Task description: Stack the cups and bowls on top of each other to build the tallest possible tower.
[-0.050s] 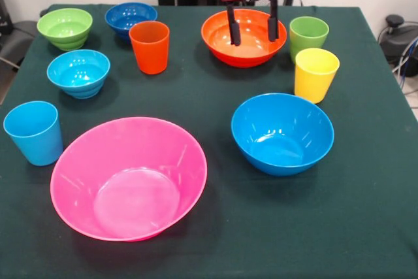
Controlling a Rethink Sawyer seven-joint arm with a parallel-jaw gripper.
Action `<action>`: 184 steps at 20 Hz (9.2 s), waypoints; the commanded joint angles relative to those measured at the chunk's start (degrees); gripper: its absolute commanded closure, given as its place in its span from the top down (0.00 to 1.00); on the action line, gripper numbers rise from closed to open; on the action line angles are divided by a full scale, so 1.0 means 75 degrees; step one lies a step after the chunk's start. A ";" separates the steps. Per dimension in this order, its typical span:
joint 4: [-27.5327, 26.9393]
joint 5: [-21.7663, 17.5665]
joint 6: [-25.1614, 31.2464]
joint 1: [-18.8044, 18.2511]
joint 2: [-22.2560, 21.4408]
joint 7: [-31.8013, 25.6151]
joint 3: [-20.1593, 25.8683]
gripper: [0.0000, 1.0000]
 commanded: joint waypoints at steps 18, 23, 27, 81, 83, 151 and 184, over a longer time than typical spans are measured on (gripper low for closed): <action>0.1069 -0.2034 -0.0710 -0.0579 0.0233 -0.0141 0.0185 1.00; 0.1429 -0.2260 -0.1264 -0.0410 0.0044 0.0361 -0.0052 1.00; 0.1241 -0.2774 -0.1885 0.0498 -0.0198 0.0757 -0.1075 1.00; 0.1649 -0.2508 -0.3170 0.0409 0.0176 0.0165 -0.2255 1.00; 0.1620 -0.2653 -0.3138 0.0213 0.0181 0.0068 -0.2186 1.00; 0.0082 -0.2699 -0.4540 0.1130 0.1715 0.0863 -0.3309 1.00; 0.1566 -0.1204 -0.4974 0.1946 0.0841 0.1957 -0.3591 1.00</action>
